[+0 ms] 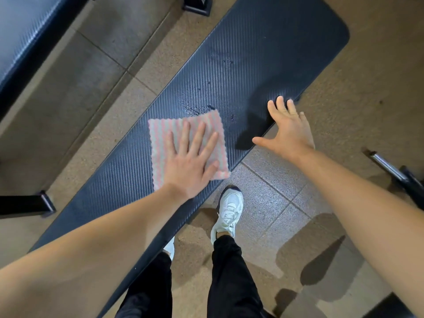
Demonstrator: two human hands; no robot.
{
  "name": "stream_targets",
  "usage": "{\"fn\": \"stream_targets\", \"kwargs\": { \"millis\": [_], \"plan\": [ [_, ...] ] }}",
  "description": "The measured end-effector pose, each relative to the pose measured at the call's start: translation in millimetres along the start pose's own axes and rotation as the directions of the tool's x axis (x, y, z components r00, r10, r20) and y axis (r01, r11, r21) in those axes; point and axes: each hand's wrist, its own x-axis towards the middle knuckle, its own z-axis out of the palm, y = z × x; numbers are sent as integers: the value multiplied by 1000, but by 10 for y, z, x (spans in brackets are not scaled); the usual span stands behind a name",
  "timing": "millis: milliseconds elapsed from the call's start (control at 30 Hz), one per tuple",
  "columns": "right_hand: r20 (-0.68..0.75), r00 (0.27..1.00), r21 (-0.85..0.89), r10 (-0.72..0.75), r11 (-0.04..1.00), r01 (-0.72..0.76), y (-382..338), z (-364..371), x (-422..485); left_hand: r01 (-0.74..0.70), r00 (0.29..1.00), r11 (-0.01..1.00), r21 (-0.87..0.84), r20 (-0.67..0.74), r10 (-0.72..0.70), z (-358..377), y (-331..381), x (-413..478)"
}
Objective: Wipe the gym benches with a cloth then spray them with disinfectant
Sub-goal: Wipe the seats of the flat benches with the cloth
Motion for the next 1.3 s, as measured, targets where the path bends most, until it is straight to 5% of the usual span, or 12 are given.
{"fn": "stream_targets", "kwargs": {
  "millis": [233, 367, 633, 900, 1100, 1300],
  "plan": [
    [-321, 946, 290, 47, 956, 51, 312, -295, 171, -224, 975, 973, 62, 28, 222, 69, 506, 112],
    [-190, 981, 126, 24, 992, 0, 346, -245, 366, -312, 950, 945, 101, 18, 312, -40, 329, 363],
    [-77, 997, 44, 14, 999, -11, 417, -269, 490, 71, 997, 997, 17, -37, -71, -491, -50, 1244],
    [-14, 1000, 5, 7, 1000, -7, 446, -280, 528, 262, 965, 962, -76, -9, -264, -615, 153, 1613],
    [10, 1000, 52, -21, 998, 20, 513, -285, 524, 88, 996, 996, -30, -22, -89, -416, 705, 1392],
    [-14, 991, 361, -132, 924, 128, 851, -450, 545, -125, 992, 989, 82, 19, 124, -260, 1100, 1164]
  ]
}}
